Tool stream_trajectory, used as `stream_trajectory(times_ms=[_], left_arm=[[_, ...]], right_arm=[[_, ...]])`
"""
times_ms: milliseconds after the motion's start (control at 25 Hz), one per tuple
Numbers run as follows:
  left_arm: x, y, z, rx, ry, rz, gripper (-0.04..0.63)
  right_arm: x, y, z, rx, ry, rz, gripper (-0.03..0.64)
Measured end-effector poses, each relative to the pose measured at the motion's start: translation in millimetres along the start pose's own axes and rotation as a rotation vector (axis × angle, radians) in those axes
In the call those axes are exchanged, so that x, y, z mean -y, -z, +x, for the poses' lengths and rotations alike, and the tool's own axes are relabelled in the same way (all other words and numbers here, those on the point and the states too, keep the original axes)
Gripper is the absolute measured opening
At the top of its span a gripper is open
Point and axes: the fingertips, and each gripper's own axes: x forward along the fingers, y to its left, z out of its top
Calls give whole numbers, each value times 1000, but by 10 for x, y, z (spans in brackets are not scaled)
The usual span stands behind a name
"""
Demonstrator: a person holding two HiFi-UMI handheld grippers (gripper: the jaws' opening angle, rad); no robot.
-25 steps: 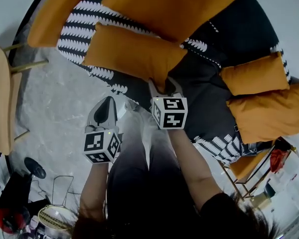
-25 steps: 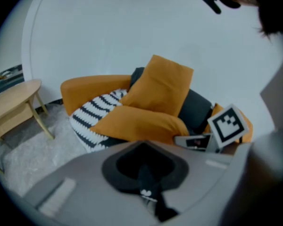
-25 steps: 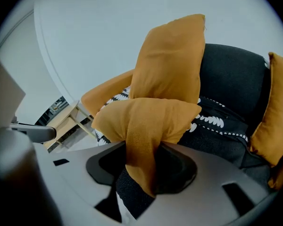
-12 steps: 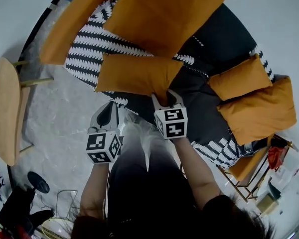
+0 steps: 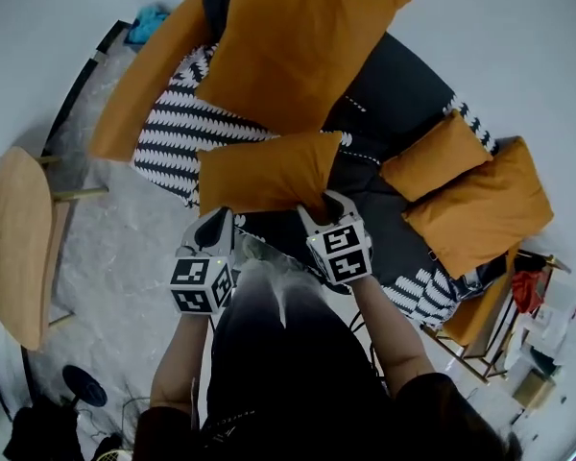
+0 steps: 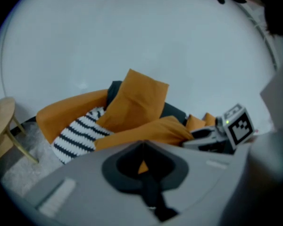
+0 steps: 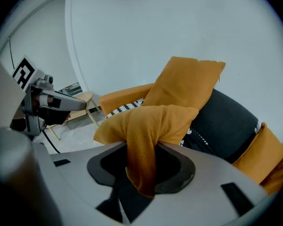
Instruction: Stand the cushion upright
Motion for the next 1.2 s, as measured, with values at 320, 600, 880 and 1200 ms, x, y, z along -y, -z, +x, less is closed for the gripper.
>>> stream_trajectory(times_ms=[320, 600, 880, 1200], left_arm=[[322, -257, 34, -22, 130, 105, 14], [789, -471, 226, -14, 193, 148, 14], [1321, -730, 500, 1, 240, 182, 14], [1726, -934, 919, -9, 266, 207, 14]], right_arm=[[70, -151, -388, -14, 16, -115, 160], [453, -186, -716, -43, 15, -261, 161], [1039, -195, -972, -47, 43, -359, 163], [1714, -227, -1027, -59, 100, -464, 166]])
